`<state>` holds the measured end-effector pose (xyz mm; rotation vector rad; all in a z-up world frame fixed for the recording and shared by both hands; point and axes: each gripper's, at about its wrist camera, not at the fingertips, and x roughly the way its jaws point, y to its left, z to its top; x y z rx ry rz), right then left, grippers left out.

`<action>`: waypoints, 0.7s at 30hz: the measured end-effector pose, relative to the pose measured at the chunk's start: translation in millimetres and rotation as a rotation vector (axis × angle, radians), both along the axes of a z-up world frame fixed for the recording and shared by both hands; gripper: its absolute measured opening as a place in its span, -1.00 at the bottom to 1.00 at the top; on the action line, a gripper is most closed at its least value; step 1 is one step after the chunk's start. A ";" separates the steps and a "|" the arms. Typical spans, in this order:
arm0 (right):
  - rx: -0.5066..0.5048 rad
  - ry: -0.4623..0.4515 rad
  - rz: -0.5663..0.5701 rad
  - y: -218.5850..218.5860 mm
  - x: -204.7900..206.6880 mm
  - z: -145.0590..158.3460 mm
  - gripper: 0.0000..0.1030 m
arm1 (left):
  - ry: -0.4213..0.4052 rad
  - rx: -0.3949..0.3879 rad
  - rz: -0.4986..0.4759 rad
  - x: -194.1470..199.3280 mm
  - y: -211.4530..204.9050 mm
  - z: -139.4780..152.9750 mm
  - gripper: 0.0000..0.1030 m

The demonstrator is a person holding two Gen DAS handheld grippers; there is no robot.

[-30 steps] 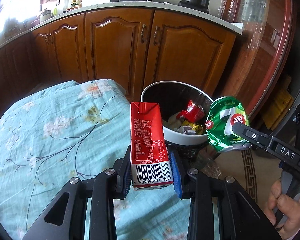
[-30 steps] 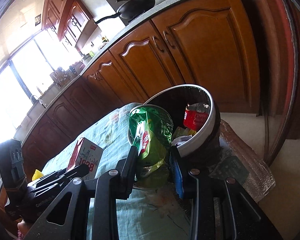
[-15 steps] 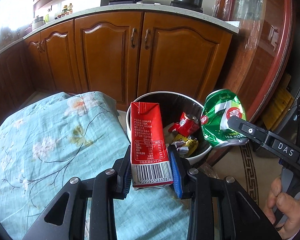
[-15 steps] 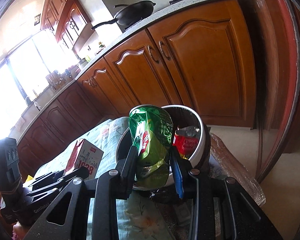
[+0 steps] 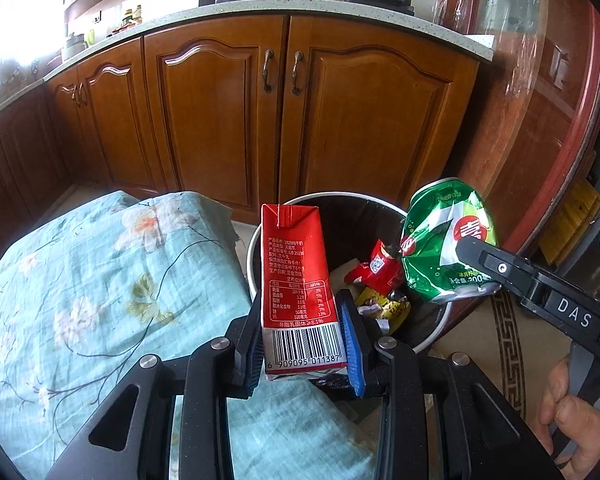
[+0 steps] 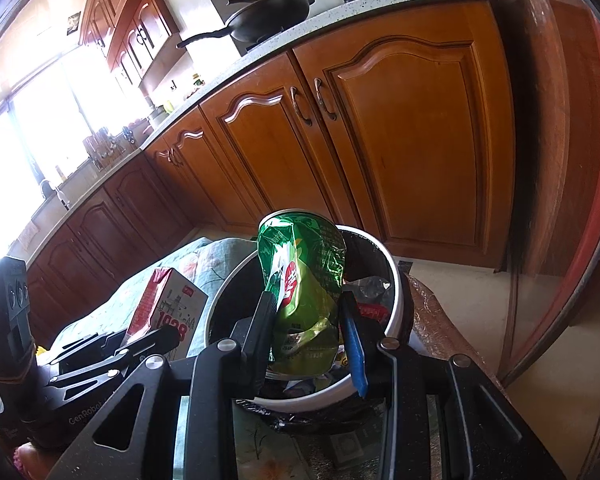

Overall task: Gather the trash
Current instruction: 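Carry the green can and red milk carton over the bin opening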

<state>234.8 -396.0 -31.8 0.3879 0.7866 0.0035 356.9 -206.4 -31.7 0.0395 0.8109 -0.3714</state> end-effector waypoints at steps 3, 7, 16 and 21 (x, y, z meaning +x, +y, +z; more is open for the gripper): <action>-0.007 0.010 0.002 0.4 3.3 -2.4 -0.37 | 0.007 0.005 -0.003 6.4 -5.3 -3.1 -0.38; -0.018 0.026 0.006 0.9 10.2 -5.1 -0.37 | 0.019 0.016 0.000 14.2 -10.1 -6.1 -0.38; -0.035 0.057 0.015 1.1 20.3 -11.7 -0.37 | 0.038 0.022 -0.002 24.2 -14.2 -9.9 -0.38; -0.042 0.075 0.021 1.9 27.0 -14.8 -0.37 | 0.043 0.030 -0.006 27.4 -18.1 -12.8 -0.38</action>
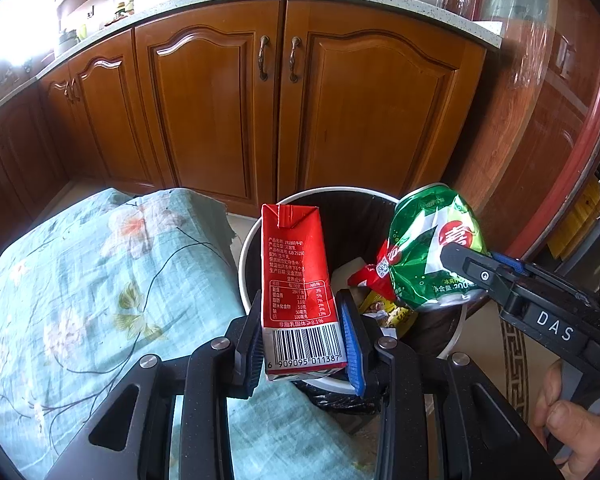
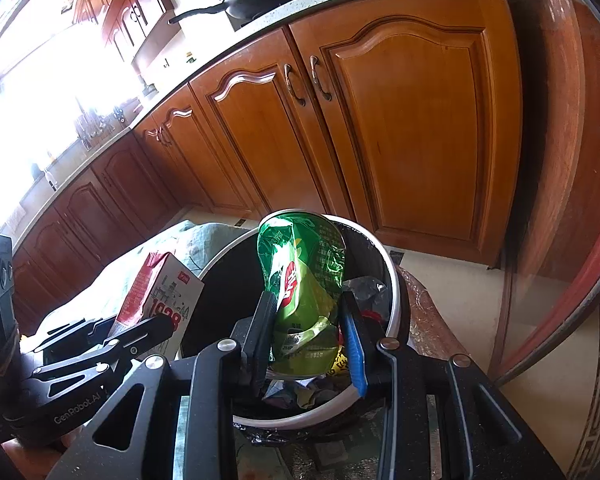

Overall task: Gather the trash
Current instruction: 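Carry the green can and red milk carton over the bin opening, then open both tools to drop the can and carton into the bin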

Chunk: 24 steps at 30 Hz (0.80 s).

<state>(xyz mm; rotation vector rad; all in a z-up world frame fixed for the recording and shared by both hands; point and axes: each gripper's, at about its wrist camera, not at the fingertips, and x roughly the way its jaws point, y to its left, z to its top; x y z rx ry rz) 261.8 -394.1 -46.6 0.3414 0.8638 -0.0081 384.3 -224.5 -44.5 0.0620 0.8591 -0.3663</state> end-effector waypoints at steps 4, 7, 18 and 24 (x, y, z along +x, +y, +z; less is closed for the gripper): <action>-0.002 0.010 0.002 -1.0 3.6 -1.4 -0.37 | 0.007 0.006 -0.003 3.5 -1.0 -2.2 -0.38; -0.004 0.013 0.002 -1.6 5.5 -2.1 -0.37 | 0.014 0.007 -0.006 6.0 -1.3 -3.7 -0.38; -0.009 0.035 0.003 -1.3 8.9 -5.4 -0.37 | 0.028 0.021 -0.015 9.6 -4.6 -1.9 -0.38; -0.018 0.043 0.006 0.7 10.1 -4.9 -0.37 | 0.040 0.031 -0.022 10.8 -7.9 -2.0 -0.38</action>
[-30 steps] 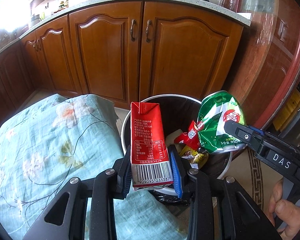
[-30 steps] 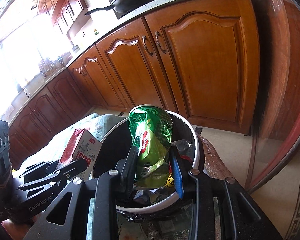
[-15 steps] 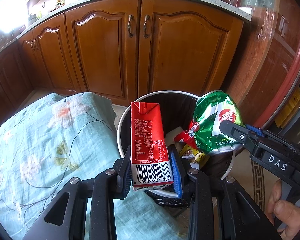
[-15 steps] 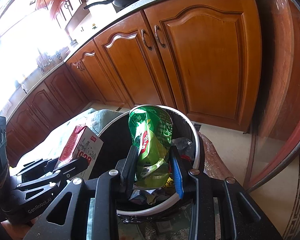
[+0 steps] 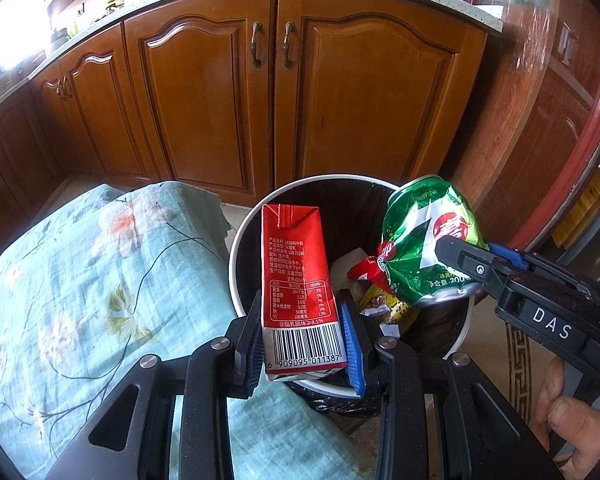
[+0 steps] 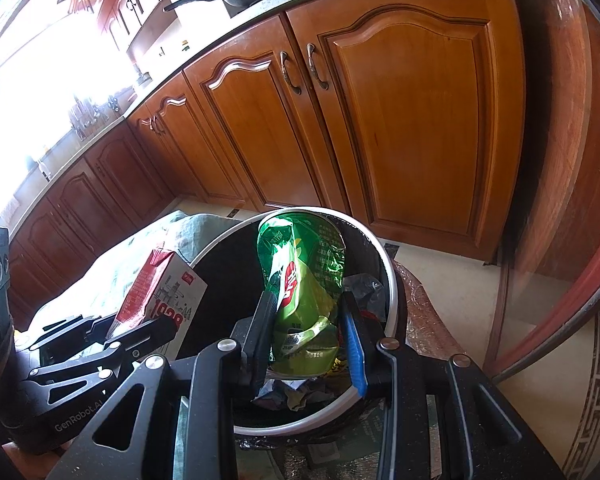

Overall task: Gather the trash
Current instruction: 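Open both tools to drop the can and carton into the bin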

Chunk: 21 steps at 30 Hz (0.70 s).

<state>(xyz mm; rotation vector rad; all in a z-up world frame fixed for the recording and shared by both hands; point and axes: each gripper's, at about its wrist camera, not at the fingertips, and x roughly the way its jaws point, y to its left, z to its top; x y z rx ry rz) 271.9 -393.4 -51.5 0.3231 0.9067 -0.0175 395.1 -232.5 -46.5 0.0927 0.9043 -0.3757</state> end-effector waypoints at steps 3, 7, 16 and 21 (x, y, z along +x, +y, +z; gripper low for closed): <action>-0.003 0.007 0.003 0.2 0.9 -1.0 -0.37 | 0.009 0.004 0.000 2.0 -1.3 -1.3 -0.37; -0.006 0.017 0.001 0.6 2.1 -1.3 -0.37 | 0.015 0.007 0.001 5.3 -2.5 -1.9 -0.37; -0.014 0.041 0.008 -0.3 8.1 -5.4 -0.37 | 0.025 0.014 0.003 8.6 -6.6 -2.5 -0.37; -0.013 0.042 0.006 -0.9 9.3 -4.7 -0.33 | 0.029 0.007 0.007 9.4 -6.4 1.9 -0.19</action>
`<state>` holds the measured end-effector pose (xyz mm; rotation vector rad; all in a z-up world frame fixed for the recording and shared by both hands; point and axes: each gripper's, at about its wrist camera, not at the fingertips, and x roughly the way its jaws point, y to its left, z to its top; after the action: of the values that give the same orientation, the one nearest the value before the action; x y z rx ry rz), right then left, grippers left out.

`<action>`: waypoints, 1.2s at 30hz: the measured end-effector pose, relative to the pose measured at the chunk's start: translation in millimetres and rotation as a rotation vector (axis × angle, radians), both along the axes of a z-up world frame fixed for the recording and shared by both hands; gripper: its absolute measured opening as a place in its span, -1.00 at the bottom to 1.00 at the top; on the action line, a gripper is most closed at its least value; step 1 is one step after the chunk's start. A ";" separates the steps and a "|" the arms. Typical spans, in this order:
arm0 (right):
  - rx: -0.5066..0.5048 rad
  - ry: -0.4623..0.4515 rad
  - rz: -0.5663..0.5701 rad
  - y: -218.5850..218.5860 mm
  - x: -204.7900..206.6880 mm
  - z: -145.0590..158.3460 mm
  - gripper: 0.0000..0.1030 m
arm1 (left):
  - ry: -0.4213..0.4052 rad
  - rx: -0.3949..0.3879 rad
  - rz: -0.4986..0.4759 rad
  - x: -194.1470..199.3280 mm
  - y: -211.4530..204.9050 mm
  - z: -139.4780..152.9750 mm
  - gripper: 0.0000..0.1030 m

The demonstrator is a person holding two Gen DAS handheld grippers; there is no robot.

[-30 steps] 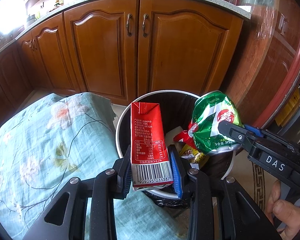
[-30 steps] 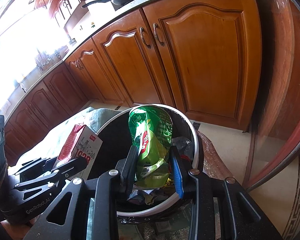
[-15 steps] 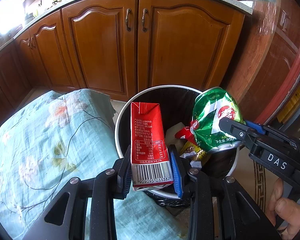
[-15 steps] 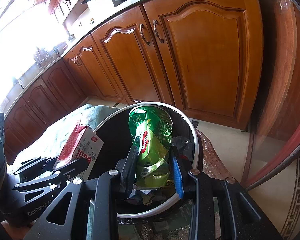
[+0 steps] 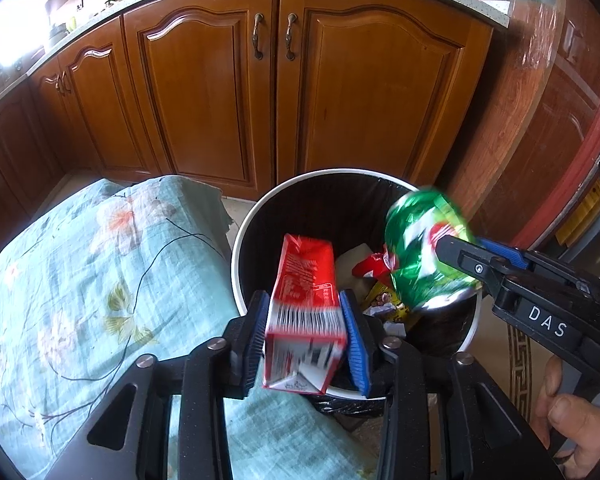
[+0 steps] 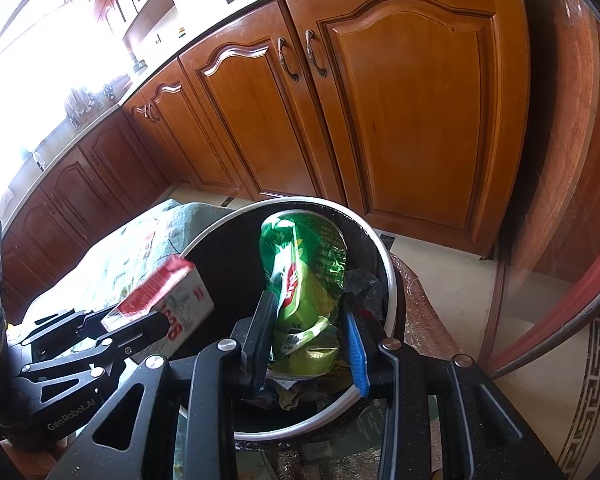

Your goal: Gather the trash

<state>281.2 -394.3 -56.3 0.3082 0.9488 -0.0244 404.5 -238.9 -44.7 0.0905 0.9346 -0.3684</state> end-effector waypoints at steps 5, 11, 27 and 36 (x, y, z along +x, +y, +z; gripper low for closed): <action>0.026 -0.021 -0.018 -5.1 -3.0 5.4 0.03 | -0.035 -0.014 0.016 -8.6 7.5 9.5 0.20; 0.046 -0.063 -0.031 -2.8 -19.3 19.2 0.30 | -0.076 -0.052 0.057 -33.5 33.2 17.1 0.35; 0.076 -0.179 0.018 70.4 -91.6 49.5 0.78 | -0.186 -0.209 0.239 -159.9 139.4 26.9 0.57; -0.035 -0.228 0.001 126.3 -134.0 54.6 0.98 | -0.297 -0.212 0.314 -235.8 180.5 29.3 0.70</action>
<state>147.2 -268.0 -1.6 0.2717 0.7217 -0.0050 168.7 -58.3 -15.3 -0.1899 0.5988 -0.1541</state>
